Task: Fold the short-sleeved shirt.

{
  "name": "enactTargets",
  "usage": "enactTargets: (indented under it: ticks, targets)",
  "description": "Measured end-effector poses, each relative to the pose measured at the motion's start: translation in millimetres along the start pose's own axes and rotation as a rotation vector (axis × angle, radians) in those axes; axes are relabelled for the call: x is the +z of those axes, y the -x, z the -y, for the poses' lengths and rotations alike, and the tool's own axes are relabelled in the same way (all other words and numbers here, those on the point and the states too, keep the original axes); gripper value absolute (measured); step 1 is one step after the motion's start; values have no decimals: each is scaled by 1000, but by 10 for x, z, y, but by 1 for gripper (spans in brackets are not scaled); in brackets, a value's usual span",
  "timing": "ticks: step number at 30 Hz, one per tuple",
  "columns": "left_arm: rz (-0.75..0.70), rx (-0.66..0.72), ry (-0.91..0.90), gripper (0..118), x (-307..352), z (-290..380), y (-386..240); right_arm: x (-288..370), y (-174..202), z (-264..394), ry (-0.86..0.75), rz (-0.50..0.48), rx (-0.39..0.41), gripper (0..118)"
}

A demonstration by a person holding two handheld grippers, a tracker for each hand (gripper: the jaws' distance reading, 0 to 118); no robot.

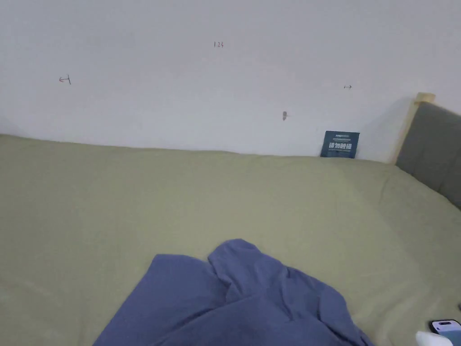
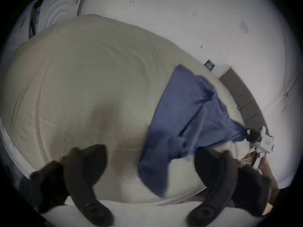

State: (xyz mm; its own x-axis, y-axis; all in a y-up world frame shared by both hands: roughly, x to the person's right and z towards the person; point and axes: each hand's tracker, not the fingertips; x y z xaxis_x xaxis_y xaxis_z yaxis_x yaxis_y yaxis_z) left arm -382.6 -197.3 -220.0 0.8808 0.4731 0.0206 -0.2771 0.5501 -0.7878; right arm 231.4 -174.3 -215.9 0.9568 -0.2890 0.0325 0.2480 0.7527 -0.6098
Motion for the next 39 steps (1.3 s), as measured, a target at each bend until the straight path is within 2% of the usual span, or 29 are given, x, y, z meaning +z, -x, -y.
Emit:
enactTargets:
  ticks: [1, 2, 3, 8, 10, 13, 14, 15, 16, 17, 18, 19, 20, 21, 24, 29, 30, 31, 32, 33, 34, 36, 39]
  targets:
    - [30, 11, -54, 114, 67, 3, -35, 65, 33, -16, -30, 5, -5, 116]
    - [40, 25, -92, 114, 146, -10, -103, 160, 72, -45, -92, -28, -8, 115]
    - [17, 14, -128, 113, 211, -43, -195, 241, 119, -74, -111, -17, 16, 115]
    - [-166, -239, -414, 113, 563, -239, -845, 634, 645, -288, -319, 66, 260, 115]
    - [-199, -282, -498, 113, 662, -287, -1095, 782, 880, -321, -417, 101, 315, 115]
    - [-202, -317, -632, 111, 791, -265, -1399, 939, 1153, -289, -524, 102, 337, 111]
    - [-222, -330, -670, 110, 772, -247, -1405, 978, 1228, -269, -548, 102, 341, 104]
    - [-247, -355, -706, 107, 777, -205, -1448, 995, 1280, -234, -565, 106, 343, 77]
    - [-279, -374, -714, 97, 790, -167, -1501, 1011, 1321, -193, -566, 107, 347, 43]
    - [-311, -384, -726, 79, 799, -119, -1546, 1024, 1371, -154, -575, 116, 358, 7]
    - [-314, -405, -730, 42, 791, -64, -1584, 1017, 1418, -117, -576, 150, 381, 0]
    - [-303, -417, -715, 12, 792, -14, -1590, 985, 1449, -71, -558, 156, 396, 0]
    - [-309, -433, -702, 3, 780, 32, -1584, 994, 1463, -25, -559, 165, 401, 0]
    - [-319, -442, -669, 0, 765, 86, -1576, 994, 1466, 9, -539, 149, 402, 0]
    - [-309, -459, -605, 0, 750, 215, -1486, 968, 1454, 116, -502, 137, 386, 0]
    - [-238, -324, -519, 0, 797, 39, -1176, 935, 1398, 148, -468, 121, 339, 0]
    - [-228, -315, -492, 7, 825, -60, -1122, 931, 1394, 145, -464, 123, 336, 0]
    - [-220, -297, -478, 23, 840, -142, -1046, 928, 1381, 138, -460, 124, 332, 0]
    - [-201, -286, -423, 49, 837, -248, -954, 926, 1363, 132, -460, 121, 329, 0]
    - [-181, -276, -375, 92, 810, -336, -851, 920, 1356, 130, -459, 120, 326, 0]
    - [-173, -262, -306, 110, 777, -399, -783, 910, 1347, 127, -454, 118, 322, 0]
    - [-152, -254, -202, 112, 664, -444, -617, 876, 1309, 125, -436, 109, 306, 0]
    - [-243, -289, -28, 112, 342, -355, -517, 821, 1280, 140, -411, 108, 290, 0]
